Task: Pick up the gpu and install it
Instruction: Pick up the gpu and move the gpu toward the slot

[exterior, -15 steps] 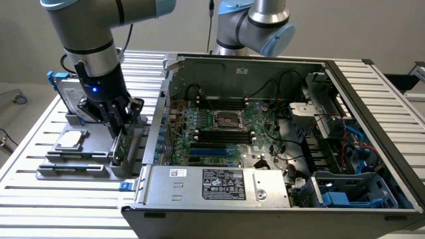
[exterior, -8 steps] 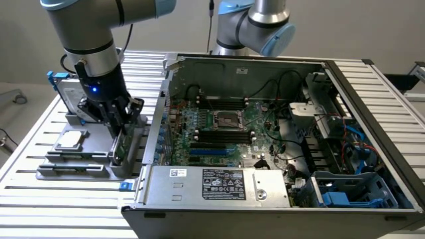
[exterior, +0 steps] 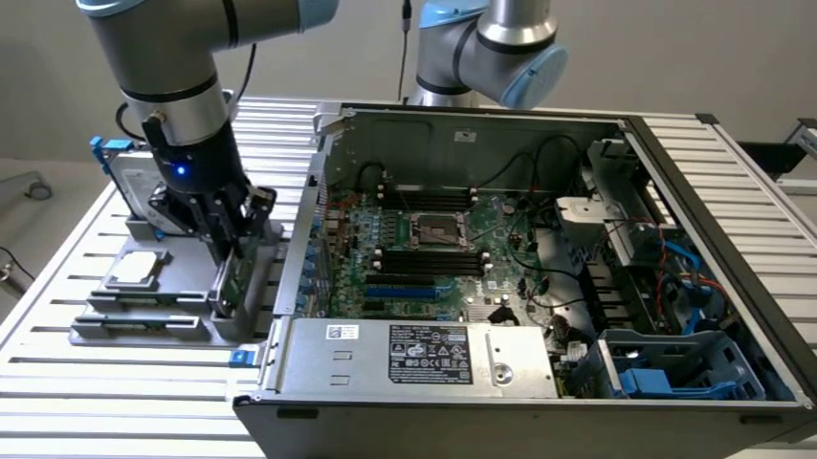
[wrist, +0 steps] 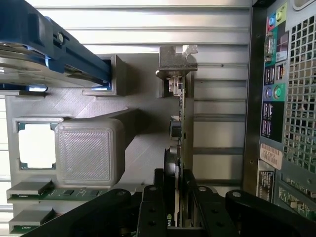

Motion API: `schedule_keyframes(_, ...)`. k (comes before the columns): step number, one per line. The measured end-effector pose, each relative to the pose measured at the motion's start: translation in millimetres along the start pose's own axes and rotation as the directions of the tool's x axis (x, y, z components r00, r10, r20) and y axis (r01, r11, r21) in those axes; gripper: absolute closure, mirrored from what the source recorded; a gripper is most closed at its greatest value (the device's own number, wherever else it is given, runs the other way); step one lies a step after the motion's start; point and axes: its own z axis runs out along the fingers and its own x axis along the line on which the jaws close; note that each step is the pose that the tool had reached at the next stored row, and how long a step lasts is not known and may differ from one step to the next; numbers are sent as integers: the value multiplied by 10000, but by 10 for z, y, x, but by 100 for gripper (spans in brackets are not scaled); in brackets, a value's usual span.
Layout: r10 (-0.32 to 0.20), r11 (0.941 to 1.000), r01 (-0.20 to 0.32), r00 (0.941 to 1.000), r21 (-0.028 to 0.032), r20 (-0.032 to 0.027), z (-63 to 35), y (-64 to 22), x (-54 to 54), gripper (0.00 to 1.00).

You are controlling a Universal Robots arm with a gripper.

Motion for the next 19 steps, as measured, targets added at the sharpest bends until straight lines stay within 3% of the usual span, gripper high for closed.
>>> schedule_keyframes(3,0,10000,0,10000,0,0,-86,-1,1,73)
schedule_keyframes(19,-1,10000,1,10000,1,-2,-813,-7,7,73)
